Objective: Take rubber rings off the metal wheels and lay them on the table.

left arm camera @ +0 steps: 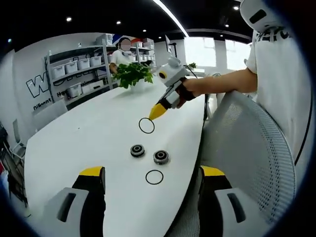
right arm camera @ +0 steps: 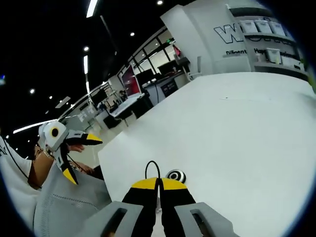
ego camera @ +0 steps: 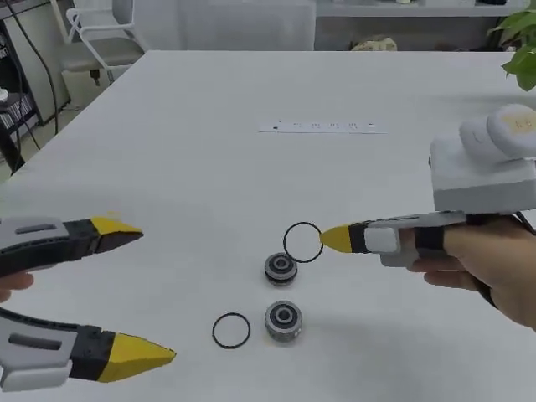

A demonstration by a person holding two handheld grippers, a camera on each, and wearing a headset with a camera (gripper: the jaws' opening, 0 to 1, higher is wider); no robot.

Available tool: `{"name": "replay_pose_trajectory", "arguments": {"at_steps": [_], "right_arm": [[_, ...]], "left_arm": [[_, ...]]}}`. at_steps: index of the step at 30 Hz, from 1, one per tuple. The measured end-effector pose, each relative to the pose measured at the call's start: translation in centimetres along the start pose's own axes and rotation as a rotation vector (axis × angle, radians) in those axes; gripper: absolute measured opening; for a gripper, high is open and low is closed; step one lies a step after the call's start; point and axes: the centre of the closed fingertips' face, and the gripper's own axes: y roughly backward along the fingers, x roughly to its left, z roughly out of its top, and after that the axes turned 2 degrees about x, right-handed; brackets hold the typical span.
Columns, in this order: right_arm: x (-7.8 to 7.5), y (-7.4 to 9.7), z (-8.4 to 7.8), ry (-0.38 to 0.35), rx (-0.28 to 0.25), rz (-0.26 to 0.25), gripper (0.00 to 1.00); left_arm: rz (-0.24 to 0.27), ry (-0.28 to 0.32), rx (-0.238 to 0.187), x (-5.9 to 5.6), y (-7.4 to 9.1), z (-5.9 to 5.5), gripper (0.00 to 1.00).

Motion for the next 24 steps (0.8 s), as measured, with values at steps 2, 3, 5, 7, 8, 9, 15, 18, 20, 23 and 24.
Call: {"name": "replay_pose_trajectory", "arguments": {"at_steps": [2,3,5,7,8,9,15,18,20,23,24], "right_arm": [[0.2,-0.2,0.1,0.008,-0.001,0.004,0.00],[0.4,-0.2,0.1,0.011,0.001,0.008,0.00],[0.8,-0.5,0.0,0.024,0.006,0.014,0.00],[1.2,-0.7,0.0,0.037,0.011,0.021,0.00],[1.4,-0.8,-0.1,0.045,0.015,0.026,0.00],[1.6,-0.9,-0.1,0.050,0.017,0.030,0.00],[2.6,-1.4,-0.2,0.075,0.025,0.047,0.00],[3.1,-1.8,-0.4,0.082,0.033,0.060,0.00],[3.5,-2.1,-0.6,0.083,0.037,0.072,0.00],[4.2,-2.6,-0.9,0.082,0.042,0.087,0.00],[4.3,-2.8,-1.0,0.083,0.044,0.089,0.00]], "left_arm": [[0.009,0.017,-0.005,-0.1,0.1,-0.2,0.75],[0.012,0.023,-0.009,-0.2,0.2,-0.3,0.75],[0.018,0.041,-0.013,-0.3,0.1,-0.6,0.75],[0.026,0.052,-0.012,-0.4,0.1,-0.9,0.75],[0.036,0.061,-0.021,-0.4,-0.1,-0.9,0.76],[0.038,0.064,-0.021,-0.5,-0.3,-1.0,0.76],[0.024,0.060,0.011,-1.1,-0.9,-1.9,0.77],[0.012,0.070,0.006,-1.3,-1.0,-1.9,0.77],[0.011,0.079,0.003,-1.4,-1.1,-1.9,0.78],[0.034,0.095,-0.002,-0.9,-1.0,-2.0,0.82],[0.043,0.107,-0.006,-0.7,-1.1,-2.1,0.84]]}}
